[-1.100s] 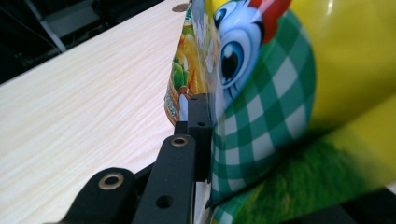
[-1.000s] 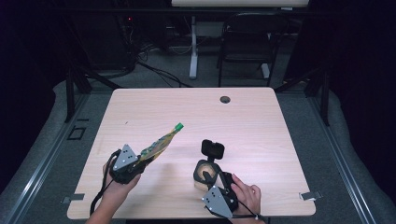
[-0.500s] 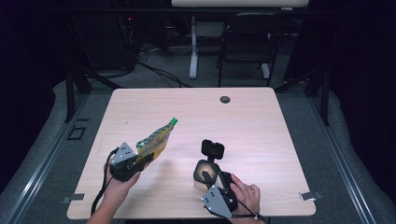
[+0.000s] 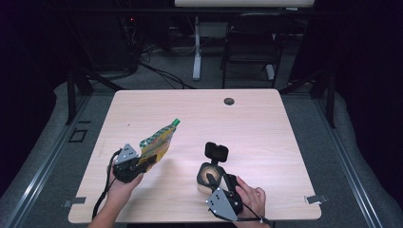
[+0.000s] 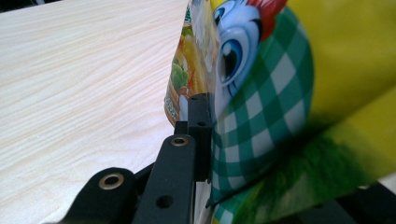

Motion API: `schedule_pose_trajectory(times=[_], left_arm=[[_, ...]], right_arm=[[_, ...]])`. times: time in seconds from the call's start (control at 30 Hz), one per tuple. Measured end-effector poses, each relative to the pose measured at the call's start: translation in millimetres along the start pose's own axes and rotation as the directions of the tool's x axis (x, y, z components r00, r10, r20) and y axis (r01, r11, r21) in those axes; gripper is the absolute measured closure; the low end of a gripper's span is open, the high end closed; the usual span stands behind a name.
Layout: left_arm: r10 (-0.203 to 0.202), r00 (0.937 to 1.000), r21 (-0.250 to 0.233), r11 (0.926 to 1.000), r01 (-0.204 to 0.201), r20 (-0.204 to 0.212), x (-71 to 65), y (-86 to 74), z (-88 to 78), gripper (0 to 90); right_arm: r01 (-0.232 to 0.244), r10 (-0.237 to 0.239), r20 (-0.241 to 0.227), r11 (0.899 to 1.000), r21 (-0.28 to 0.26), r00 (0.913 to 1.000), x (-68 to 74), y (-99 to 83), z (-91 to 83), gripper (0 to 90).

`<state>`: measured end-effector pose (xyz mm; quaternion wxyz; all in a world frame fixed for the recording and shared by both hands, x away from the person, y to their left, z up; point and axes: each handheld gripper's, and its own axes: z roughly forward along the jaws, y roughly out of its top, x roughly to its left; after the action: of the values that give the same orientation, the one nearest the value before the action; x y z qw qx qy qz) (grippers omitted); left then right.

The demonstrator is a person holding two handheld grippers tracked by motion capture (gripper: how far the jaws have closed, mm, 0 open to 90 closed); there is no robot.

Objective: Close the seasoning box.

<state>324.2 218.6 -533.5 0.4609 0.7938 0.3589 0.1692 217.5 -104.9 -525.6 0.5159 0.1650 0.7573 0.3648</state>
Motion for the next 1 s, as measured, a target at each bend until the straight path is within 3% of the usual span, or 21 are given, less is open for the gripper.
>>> schedule_pose_trajectory(times=[0.17, 0.33, 0.43, 0.73, 1.0], left_arm=[[-0.009, 0.9998, 0.013, 0.9999, 0.009, 0.019, 3.0, -3.8, 6.1, 84.6], [-0.015, 0.9998, 0.031, 0.9994, 0.014, 0.013, 7.3, -8.9, 12.3, 84.5], [-0.036, 0.9992, 0.040, 0.9986, 0.035, 0.018, 8.5, -11.7, 16.3, 84.5], [-0.030, 0.9993, 0.084, 0.9961, 0.028, 0.022, 6.7, -15.6, 24.7, 84.4], [-0.054, 0.9982, 0.074, 0.9959, 0.053, 0.024, 9.8, -18.4, 24.8, 83.6]], right_arm=[[-0.004, 0.004, -0.001, 1.000, 0.004, 1.0000, -0.4, -0.1, -0.4, 58.6], [-0.005, 0.005, -0.004, 1.000, 0.006, 1.0000, -0.8, -0.3, -0.2, 58.6], [-0.008, 0.008, -0.001, 1.000, 0.007, 1.0000, -1.3, -0.4, -0.3, 58.6], [-0.006, 0.006, -0.004, 1.000, 0.008, 1.0000, -1.0, -0.2, -0.5, 58.6], [-0.004, 0.004, -0.005, 1.000, 0.009, 1.0000, -1.1, -0.4, -0.5, 58.6]])
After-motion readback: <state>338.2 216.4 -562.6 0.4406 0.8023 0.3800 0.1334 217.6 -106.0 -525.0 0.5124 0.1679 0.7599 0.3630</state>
